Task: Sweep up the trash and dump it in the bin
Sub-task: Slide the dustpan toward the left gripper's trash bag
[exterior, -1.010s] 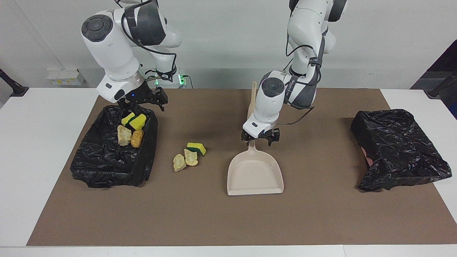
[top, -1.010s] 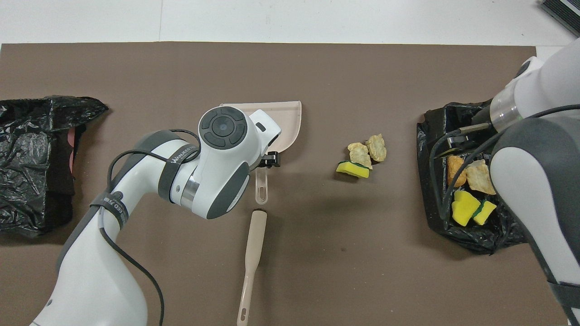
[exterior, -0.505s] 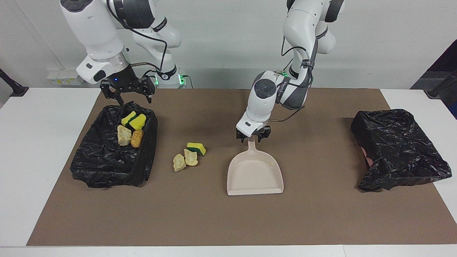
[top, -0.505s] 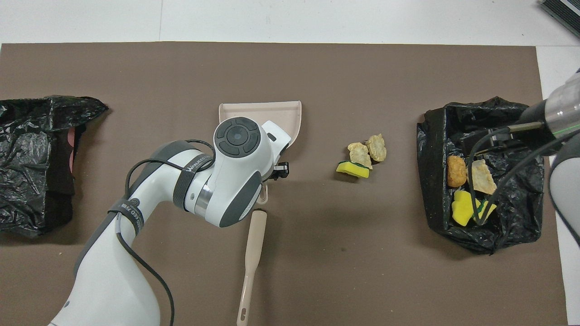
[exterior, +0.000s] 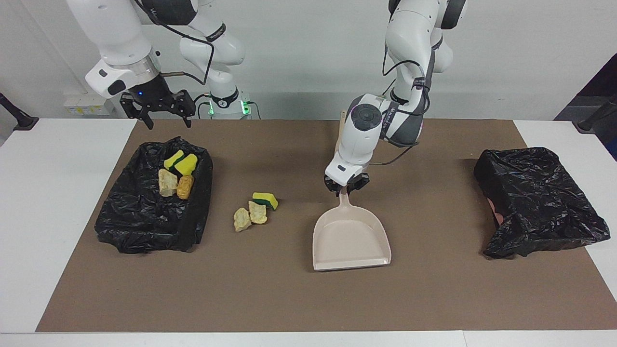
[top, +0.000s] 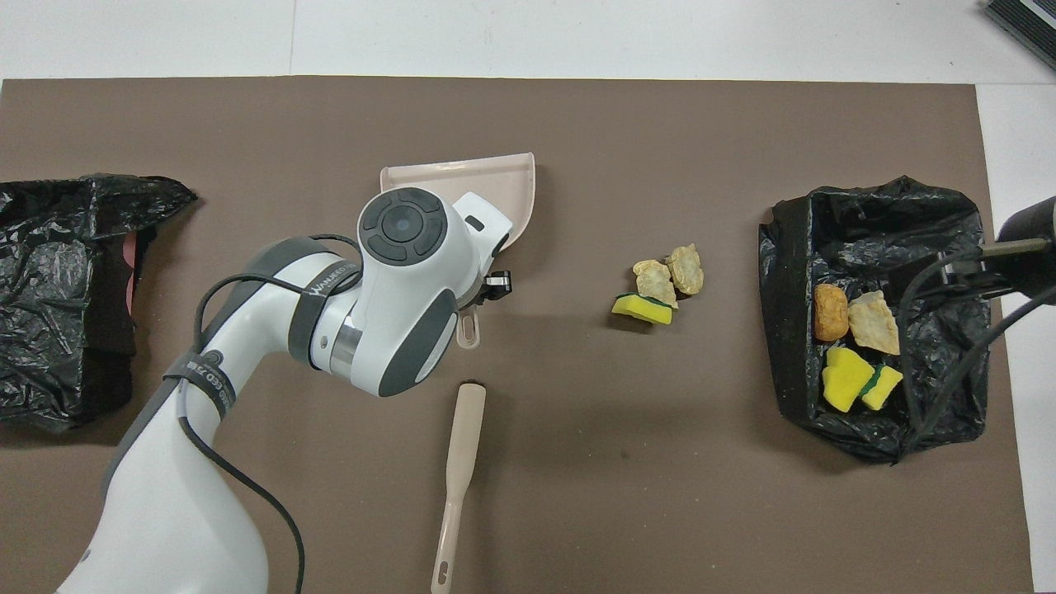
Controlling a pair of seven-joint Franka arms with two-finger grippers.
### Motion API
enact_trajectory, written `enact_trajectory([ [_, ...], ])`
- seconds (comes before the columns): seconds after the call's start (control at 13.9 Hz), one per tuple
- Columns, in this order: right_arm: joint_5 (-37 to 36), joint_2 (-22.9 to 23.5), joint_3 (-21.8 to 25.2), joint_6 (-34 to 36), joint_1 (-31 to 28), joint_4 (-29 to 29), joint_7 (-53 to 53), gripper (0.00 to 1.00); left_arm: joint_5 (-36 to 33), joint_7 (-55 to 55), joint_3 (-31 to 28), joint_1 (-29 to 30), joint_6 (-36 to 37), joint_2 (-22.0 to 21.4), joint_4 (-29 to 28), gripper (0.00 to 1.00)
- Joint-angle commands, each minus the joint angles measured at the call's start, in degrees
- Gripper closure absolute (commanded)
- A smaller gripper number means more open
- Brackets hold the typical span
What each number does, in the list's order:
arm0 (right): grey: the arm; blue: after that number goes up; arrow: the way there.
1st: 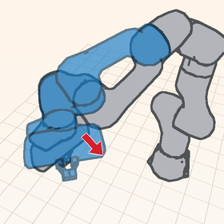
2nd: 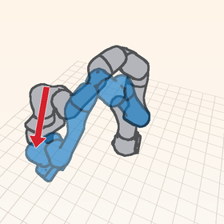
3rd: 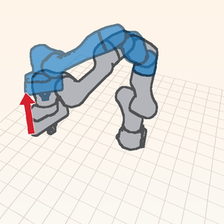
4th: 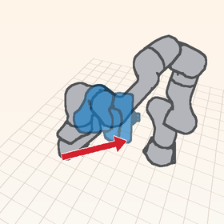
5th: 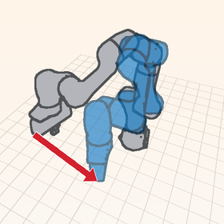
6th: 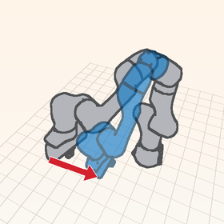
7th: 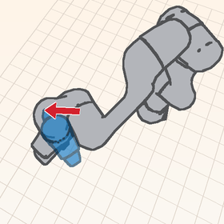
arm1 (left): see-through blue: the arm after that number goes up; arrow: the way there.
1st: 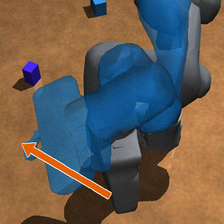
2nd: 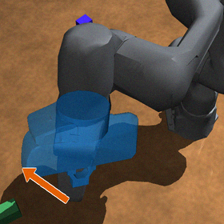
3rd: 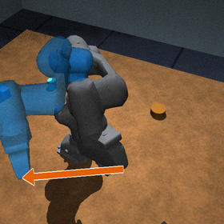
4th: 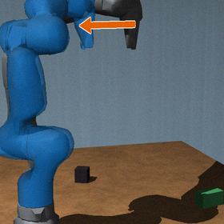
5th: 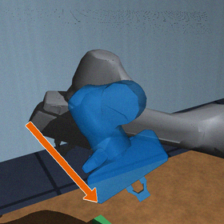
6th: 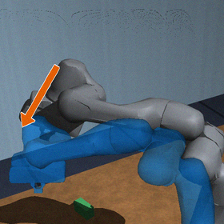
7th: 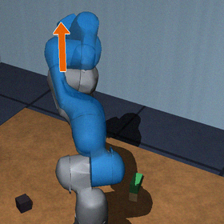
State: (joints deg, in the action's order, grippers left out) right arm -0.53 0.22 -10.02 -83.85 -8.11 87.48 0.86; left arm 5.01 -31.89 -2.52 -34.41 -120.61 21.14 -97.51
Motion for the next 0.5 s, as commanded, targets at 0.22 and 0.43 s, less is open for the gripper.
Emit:
enact_trajectory([
  [0.22,0.0,-5.21,-1.06,6.14,0.38,3.81,0.64,0.0,-4.92,17.43,-0.38,7.15,7.22,-1.01,5.58,1.0],
  [0.43,2.63,-13.03,-1.23,3.36,4.4,14.87,-2.24,0.0,-4.84,33.6,-0.38,12.16,8.19,-1.98,5.58,1.0],
])
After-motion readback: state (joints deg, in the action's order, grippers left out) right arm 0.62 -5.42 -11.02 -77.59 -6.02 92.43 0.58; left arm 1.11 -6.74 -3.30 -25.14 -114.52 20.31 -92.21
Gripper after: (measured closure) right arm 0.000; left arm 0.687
